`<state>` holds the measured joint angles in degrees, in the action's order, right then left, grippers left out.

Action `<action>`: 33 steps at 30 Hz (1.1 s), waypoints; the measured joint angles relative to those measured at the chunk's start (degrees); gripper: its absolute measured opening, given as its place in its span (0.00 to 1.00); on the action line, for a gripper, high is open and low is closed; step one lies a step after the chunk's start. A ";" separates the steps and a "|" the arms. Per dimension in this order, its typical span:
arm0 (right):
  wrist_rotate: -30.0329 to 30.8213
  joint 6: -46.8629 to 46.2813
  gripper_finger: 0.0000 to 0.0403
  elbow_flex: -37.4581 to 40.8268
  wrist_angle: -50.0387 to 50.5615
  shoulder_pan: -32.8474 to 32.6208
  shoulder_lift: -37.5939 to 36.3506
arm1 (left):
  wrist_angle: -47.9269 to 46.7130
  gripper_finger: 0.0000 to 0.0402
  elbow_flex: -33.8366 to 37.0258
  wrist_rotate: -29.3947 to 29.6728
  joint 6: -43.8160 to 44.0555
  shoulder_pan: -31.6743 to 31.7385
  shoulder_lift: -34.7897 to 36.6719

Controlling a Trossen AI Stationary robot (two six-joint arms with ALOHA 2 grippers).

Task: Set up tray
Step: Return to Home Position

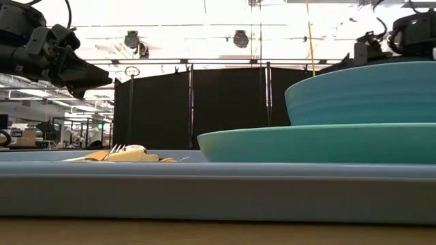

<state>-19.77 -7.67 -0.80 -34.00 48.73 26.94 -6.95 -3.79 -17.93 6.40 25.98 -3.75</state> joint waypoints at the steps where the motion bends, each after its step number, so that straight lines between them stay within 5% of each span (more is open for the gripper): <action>1: 1.38 0.34 0.32 0.00 -0.24 -2.42 1.27 | -0.02 0.32 -0.02 0.00 0.15 0.00 0.00; 13: 6.26 -0.22 0.32 -0.13 -18.09 -27.26 13.28 | -0.13 0.32 0.00 0.38 1.50 0.00 0.00; 19: 7.56 1.10 0.32 -2.81 -8.51 -34.01 11.22 | -0.17 0.32 -0.02 0.39 1.71 0.00 0.00; 27: 21.08 3.40 0.32 -9.70 15.98 -42.64 2.23 | -0.19 0.32 -0.02 0.44 2.33 0.00 0.00; 33: 31.46 5.66 0.32 -10.52 24.23 -50.27 -6.73 | -0.21 0.32 -0.02 0.46 2.33 0.00 0.00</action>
<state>11.70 -2.01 -11.32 -9.77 -1.54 20.22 -7.16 -3.81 -17.47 8.73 25.98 -3.75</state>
